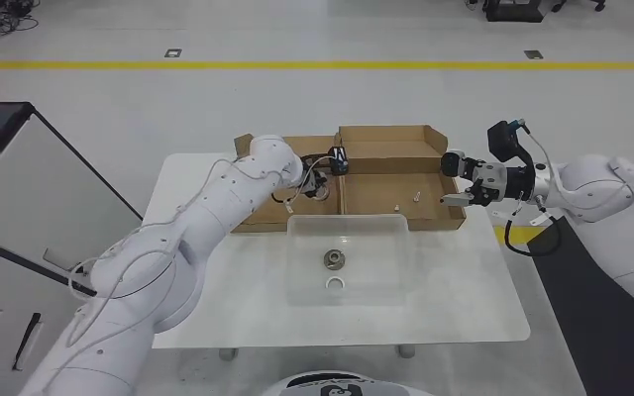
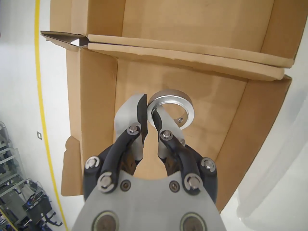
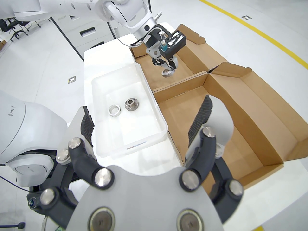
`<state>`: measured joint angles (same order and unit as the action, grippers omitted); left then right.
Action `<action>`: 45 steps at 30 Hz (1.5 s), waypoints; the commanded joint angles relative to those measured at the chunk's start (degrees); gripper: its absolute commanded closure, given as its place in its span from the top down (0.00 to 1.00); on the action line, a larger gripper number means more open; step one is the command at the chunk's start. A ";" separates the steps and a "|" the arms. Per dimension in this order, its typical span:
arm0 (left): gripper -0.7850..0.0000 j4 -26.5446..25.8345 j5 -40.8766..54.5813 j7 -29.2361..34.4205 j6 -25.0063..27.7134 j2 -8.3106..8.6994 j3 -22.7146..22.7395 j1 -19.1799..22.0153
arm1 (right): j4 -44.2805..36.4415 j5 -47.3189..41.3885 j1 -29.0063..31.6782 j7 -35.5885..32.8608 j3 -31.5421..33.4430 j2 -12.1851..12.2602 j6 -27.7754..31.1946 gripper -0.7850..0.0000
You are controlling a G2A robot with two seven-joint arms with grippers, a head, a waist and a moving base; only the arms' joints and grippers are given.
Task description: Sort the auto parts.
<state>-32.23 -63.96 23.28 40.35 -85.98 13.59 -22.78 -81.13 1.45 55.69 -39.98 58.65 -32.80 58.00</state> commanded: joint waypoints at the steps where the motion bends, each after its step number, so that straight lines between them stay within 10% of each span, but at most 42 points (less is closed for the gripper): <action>1: 0.00 1.85 -0.80 -0.42 0.03 -0.76 -0.25 -0.05 | 0.00 0.00 0.00 0.00 0.00 0.00 0.00 1.00; 30: 0.00 17.10 -11.17 -5.15 0.63 -10.14 -2.85 -0.35 | 0.00 0.00 0.00 0.00 0.00 0.00 0.00 1.00; 35: 0.49 18.49 -11.52 -5.78 0.33 -10.89 -2.61 -0.44 | 0.00 0.00 0.00 0.00 0.00 0.00 0.00 1.00; 36: 0.81 18.67 -11.65 -6.01 0.15 -11.01 -2.58 -0.44 | 0.00 0.00 0.00 0.00 0.00 0.00 0.00 1.00; 38: 1.00 19.03 -11.83 -6.34 0.07 -11.23 -2.48 -0.36 | 0.00 0.00 0.00 0.00 0.00 0.00 0.00 1.00; 45: 1.00 20.06 -12.74 -8.72 -1.28 -11.59 -2.13 0.38 | 0.00 0.00 0.00 0.00 0.00 0.00 0.00 1.00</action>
<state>-12.28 -76.56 14.76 39.05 -97.55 11.44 -22.48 -81.13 1.45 55.69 -39.98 58.65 -32.80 58.00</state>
